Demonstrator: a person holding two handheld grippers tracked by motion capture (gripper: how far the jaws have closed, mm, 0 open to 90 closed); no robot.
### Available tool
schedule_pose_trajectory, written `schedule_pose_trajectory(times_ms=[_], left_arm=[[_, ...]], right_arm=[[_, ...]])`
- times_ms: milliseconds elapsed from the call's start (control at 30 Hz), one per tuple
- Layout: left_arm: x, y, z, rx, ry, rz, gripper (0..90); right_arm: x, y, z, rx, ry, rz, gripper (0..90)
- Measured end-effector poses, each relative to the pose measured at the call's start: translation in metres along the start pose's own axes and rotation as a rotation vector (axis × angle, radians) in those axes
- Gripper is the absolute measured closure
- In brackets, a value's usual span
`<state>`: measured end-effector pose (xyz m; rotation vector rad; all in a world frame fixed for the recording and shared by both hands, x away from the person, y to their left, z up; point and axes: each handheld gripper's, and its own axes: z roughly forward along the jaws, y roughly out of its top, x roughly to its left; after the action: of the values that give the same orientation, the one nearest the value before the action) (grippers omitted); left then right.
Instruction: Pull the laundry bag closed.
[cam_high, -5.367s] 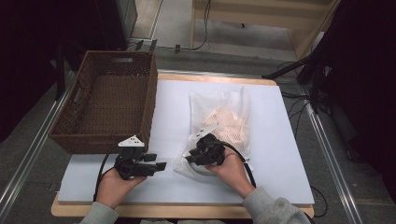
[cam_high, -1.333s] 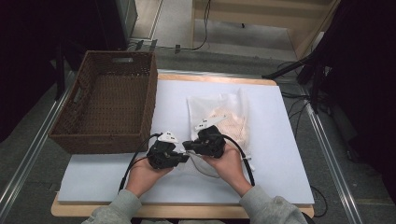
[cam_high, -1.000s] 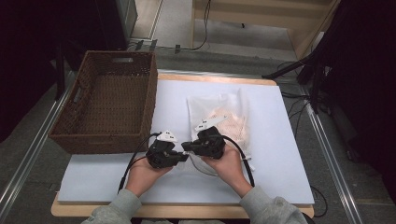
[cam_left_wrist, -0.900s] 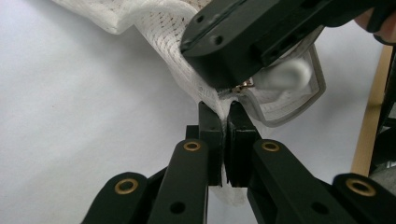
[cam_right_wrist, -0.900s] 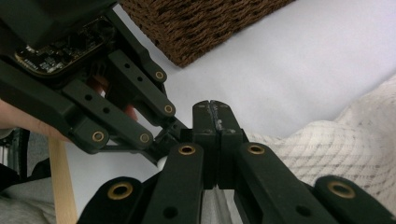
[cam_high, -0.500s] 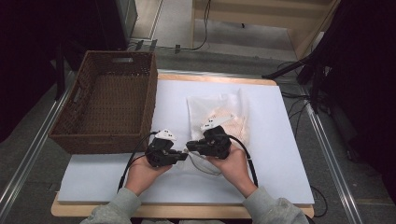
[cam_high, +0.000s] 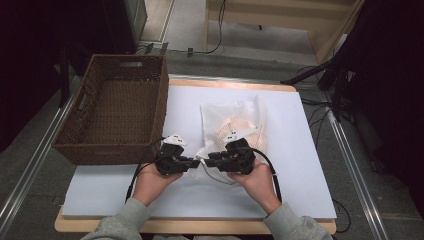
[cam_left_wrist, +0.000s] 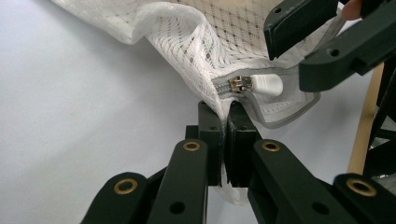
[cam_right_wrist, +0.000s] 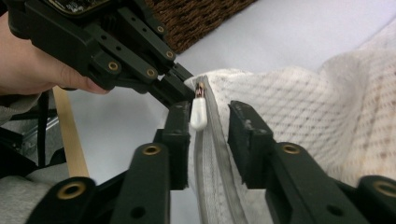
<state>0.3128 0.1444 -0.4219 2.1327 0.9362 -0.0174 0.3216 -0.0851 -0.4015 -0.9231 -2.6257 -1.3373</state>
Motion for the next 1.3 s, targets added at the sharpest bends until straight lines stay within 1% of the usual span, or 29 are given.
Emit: schedule_pose_trajectory(times_ms=[67, 133, 167, 267, 400, 467, 733, 1000, 1033, 1200, 1267, 1300], left_arm=[[0.0, 0.001, 0.0, 0.003, 0.0, 0.001, 87.2], [0.0, 0.002, 0.0, 0.0, 0.001, 0.0, 87.2], [0.001, 0.002, 0.0, -0.002, 0.006, 0.001, 87.2], [0.002, 0.002, -0.001, 0.004, 0.012, 0.01, 87.2], [0.002, 0.003, -0.001, 0.005, 0.02, 0.016, 87.1], [0.002, 0.003, -0.002, 0.006, 0.024, 0.017, 87.0], [0.001, 0.002, 0.0, 0.009, 0.036, 0.03, 86.6], [0.001, 0.002, -0.001, 0.009, 0.043, 0.032, 86.2], [0.002, 0.002, -0.001, 0.011, 0.05, 0.031, 86.3], [0.003, 0.002, -0.001, 0.013, 0.058, 0.025, 86.3], [0.003, 0.002, -0.001, 0.015, 0.058, 0.027, 86.3], [0.003, 0.002, -0.001, 0.017, 0.061, 0.028, 86.3]], right_arm=[[0.001, -0.004, -0.004, -0.004, 0.005, 0.017, 64.9], [0.002, -0.006, -0.004, 0.0, 0.0, 0.019, 63.3], [0.004, -0.008, -0.005, 0.003, -0.008, 0.011, 61.9], [0.006, -0.01, -0.003, 0.007, -0.011, -0.001, 61.6], [0.007, -0.012, -0.001, 0.008, -0.01, -0.001, 61.6], [0.007, -0.012, 0.001, 0.013, 0.001, 0.004, 63.4], [0.005, -0.013, 0.006, 0.008, -0.001, 0.009, 65.0], [0.008, -0.013, 0.004, -0.001, -0.004, 0.002, 69.5], [0.009, -0.012, 0.003, -0.008, -0.001, 0.005, 70.7], [0.01, -0.011, 0.0, -0.016, 0.005, 0.0, 71.2], [0.011, -0.01, -0.001, -0.023, 0.0, 0.006, 73.0], [0.011, -0.01, -0.002, -0.032, 0.013, 0.001, 72.9]])
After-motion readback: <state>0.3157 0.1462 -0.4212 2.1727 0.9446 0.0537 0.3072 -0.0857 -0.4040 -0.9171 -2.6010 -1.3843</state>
